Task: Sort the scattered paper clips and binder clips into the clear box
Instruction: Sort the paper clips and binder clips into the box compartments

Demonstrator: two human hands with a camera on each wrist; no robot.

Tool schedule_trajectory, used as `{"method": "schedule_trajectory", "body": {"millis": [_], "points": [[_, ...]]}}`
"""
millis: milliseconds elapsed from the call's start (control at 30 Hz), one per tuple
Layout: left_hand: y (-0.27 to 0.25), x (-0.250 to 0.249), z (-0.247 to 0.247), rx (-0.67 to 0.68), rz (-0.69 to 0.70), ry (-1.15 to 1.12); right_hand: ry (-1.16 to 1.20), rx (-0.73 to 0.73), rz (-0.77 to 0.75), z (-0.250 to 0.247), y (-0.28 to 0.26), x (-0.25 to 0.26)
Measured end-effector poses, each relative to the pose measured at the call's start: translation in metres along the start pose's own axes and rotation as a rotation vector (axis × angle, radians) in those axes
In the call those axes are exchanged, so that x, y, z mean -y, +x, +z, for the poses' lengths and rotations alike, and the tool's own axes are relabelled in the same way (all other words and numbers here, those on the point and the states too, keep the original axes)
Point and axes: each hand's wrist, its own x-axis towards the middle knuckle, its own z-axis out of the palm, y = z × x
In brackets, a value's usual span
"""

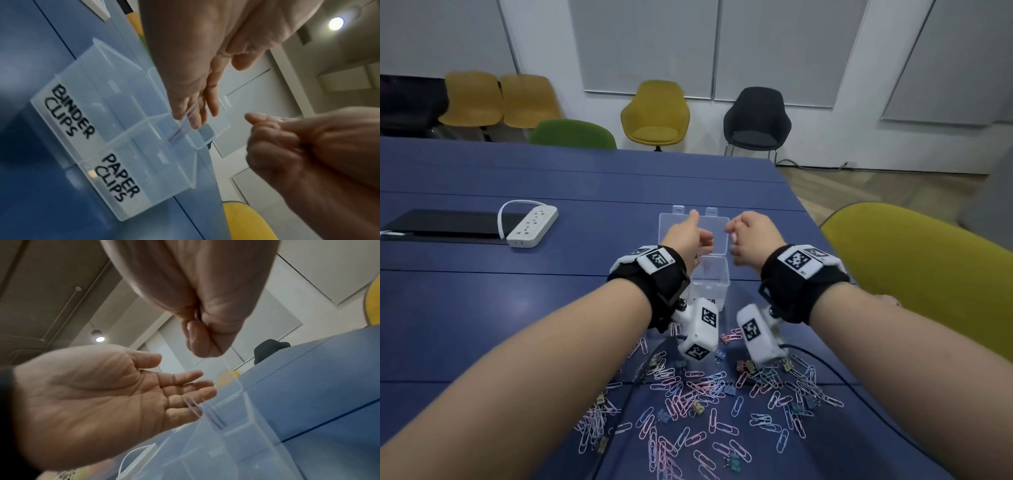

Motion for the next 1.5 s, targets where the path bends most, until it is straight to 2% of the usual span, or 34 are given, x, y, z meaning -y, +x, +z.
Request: {"method": "schedule_trajectory", "body": {"millis": [33, 100, 200, 267, 367, 433, 533, 600, 667, 767, 833, 900, 1000, 1100, 1200, 1367, 1500], "points": [[0.0, 0.001, -0.003, 0.009, -0.012, 0.001, 0.095, -0.012, 0.011, 0.006, 0.002, 0.002], [-0.005, 0.001, -0.013, 0.019, -0.009, -0.042, 0.141, -0.064, 0.008, 0.02, 0.008, 0.001], [-0.017, -0.001, -0.029, -0.001, 0.033, -0.107, -0.118, -0.028, -0.07, 0.033, 0.016, -0.008], [-0.027, -0.001, -0.04, -0.025, 0.083, -0.066, -0.258, -0.019, -0.075, 0.033, 0.012, -0.011], [-0.045, 0.003, -0.052, 0.044, 0.141, 0.033, -0.28, -0.086, -0.11, 0.021, 0.004, -0.014], [-0.058, 0.013, -0.059, 0.155, 0.139, 0.177, -0.207, -0.085, -0.114, 0.007, -0.007, -0.015], [-0.079, 0.029, -0.07, 0.368, 0.118, 0.552, -0.135, -0.029, -0.091, -0.019, -0.034, -0.019], [-0.095, 0.037, -0.07, 0.52, 0.106, 0.877, -0.295, 0.071, -0.1, -0.037, -0.053, -0.028], [-0.106, 0.045, -0.064, 0.593, 0.18, 1.172, -0.591, 0.252, -0.082, -0.051, -0.072, -0.038], [-0.115, 0.055, -0.049, 0.55, 0.325, 1.394, -0.982, 0.529, 0.05, -0.061, -0.101, -0.052], [-0.116, 0.061, -0.038, 0.506, 0.359, 1.431, -1.147, 0.548, 0.026, -0.06, -0.117, -0.06], [-0.115, 0.066, -0.029, 0.469, 0.36, 1.472, -1.231, 0.509, -0.071, -0.057, -0.125, -0.07], [-0.116, 0.073, -0.016, 0.439, 0.324, 1.565, -1.172, 0.479, -0.162, -0.049, -0.129, -0.084], [-0.118, 0.076, -0.006, 0.43, 0.291, 1.625, -1.147, 0.502, -0.153, -0.041, -0.129, -0.089], [-0.118, 0.077, -0.002, 0.429, 0.281, 1.637, -1.155, 0.502, -0.214, -0.032, -0.129, -0.09], [-0.115, 0.077, -0.004, 0.439, 0.265, 1.598, -1.157, 0.49, -0.248, -0.024, -0.13, -0.092], [-0.109, 0.079, -0.012, 0.394, 0.237, 1.461, -1.131, 0.489, -0.242, -0.023, -0.129, -0.094]]}}
